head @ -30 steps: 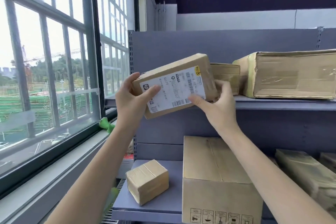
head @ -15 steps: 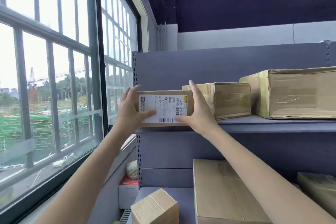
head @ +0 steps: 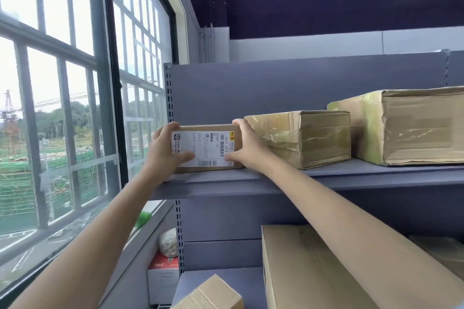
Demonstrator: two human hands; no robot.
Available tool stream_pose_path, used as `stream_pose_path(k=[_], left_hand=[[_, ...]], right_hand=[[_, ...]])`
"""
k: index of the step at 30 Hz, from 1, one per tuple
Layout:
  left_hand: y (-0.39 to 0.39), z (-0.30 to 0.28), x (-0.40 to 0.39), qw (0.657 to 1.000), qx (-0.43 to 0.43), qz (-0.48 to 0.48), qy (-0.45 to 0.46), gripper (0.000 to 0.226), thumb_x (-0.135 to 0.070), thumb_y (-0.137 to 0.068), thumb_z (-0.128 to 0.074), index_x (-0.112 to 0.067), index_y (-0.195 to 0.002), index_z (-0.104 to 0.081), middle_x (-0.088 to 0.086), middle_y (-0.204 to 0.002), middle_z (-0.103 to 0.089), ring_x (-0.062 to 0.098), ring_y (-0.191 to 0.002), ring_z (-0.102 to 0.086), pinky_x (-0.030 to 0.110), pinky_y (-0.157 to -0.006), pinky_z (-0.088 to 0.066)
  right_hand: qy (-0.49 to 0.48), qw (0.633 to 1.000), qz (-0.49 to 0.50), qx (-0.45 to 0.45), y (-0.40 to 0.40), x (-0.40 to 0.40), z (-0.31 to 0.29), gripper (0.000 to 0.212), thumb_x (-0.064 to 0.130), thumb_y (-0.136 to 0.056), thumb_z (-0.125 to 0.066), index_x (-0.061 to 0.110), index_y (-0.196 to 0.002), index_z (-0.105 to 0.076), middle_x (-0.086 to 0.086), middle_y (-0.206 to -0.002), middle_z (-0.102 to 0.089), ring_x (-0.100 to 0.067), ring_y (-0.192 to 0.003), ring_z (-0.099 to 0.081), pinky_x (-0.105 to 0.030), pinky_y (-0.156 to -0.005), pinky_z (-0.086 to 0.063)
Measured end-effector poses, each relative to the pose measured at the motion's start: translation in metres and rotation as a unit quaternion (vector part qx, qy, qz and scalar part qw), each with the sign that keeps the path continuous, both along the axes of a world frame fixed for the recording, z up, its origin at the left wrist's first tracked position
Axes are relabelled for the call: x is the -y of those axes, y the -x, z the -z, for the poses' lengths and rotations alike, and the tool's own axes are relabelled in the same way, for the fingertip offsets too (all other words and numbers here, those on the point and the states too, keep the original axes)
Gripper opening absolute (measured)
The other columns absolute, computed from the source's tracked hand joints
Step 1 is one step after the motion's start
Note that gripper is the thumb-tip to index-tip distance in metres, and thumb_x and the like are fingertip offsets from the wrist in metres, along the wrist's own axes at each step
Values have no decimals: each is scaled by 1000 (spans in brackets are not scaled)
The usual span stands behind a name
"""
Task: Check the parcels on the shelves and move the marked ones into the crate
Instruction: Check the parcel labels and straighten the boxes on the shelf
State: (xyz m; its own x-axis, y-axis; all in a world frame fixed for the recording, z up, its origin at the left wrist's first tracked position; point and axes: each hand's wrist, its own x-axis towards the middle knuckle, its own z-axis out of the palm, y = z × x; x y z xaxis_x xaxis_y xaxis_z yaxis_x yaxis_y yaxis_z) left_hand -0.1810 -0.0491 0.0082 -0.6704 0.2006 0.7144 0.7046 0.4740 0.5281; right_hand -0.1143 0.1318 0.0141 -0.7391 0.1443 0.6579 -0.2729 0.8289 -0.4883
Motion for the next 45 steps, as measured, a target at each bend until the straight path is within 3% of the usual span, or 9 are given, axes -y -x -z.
stream_pose_path(k=[4,6,12,16,21,28,33,39,45], left_hand=[[-12,-2,-6,999,14,-49,15,93,-28,-74,-76,-29,-145,-17,13,-155,-6,33,-142,-9,48,-112,-16],[-31,-2,-18,996,-59,-61,-4,84,-28,-78,-72,-28,-144,-20,11,-156,-3,29,-143,1,46,-114,-8],[-96,-11,-97,969,-222,33,-105,39,-5,-81,-61,-6,-119,-52,10,-129,-48,30,-119,-42,16,-91,-24],[-116,-5,-160,986,-130,91,-48,52,-16,-83,-62,-12,-131,-41,7,-135,-40,26,-125,-38,22,-96,-27],[-110,6,-205,997,46,60,-7,90,-34,-80,-68,-17,-147,-10,16,-149,-20,34,-136,-23,41,-112,-20],[-108,8,-202,995,95,22,-33,60,-27,-85,-62,-9,-134,-34,13,-132,-47,29,-121,-44,36,-101,-37],[-115,4,-194,988,92,58,-109,33,-18,-86,-57,-17,-118,-51,1,-111,-59,17,-98,-53,28,-84,-44],[-134,-11,-165,949,91,168,-249,32,-24,-82,-62,-25,-112,-52,-2,-102,-68,16,-95,-64,41,-91,-51],[-167,-27,-130,904,22,339,-259,40,-13,-86,-62,-20,-122,-45,-13,-98,-62,-11,-79,-63,8,-68,-48]], right_hand=[[-21,998,-19,-52,-31,-10,-3,75,17,-78,-70,13,-142,-29,-7,-151,-27,-20,-140,-25,-31,-112,-26],[-28,989,-14,-141,-56,-25,-4,61,12,-78,-68,12,-134,-42,-6,-142,-41,-20,-132,-38,-35,-109,-34],[63,942,175,-278,-107,-105,-10,16,11,-77,-65,7,-92,-62,-10,-98,-62,-22,-88,-58,-31,-77,-47],[94,962,212,-144,-114,-145,-2,38,21,-79,-68,5,-111,-54,-13,-118,-54,-20,-103,-50,-17,-73,-28],[82,976,199,-23,-108,-153,4,66,33,-80,-69,-1,-127,-37,-16,-133,-46,-29,-123,-43,-30,-93,-34],[225,964,122,75,-100,-164,4,77,35,-76,-73,1,-129,-27,-13,-136,-43,-28,-123,-44,-29,-88,-35],[213,971,108,27,-107,-155,4,70,28,-76,-74,5,-128,-34,-10,-133,-47,-26,-119,-46,-29,-85,-36],[179,972,65,-136,-136,-134,-1,84,28,-75,-74,13,-142,-26,-3,-143,-38,-17,-131,-35,-23,-102,-26],[158,952,-62,-253,-177,-113,-15,88,39,-66,-79,23,-137,-30,9,-133,-38,1,-118,-39,-27,-106,-35]])
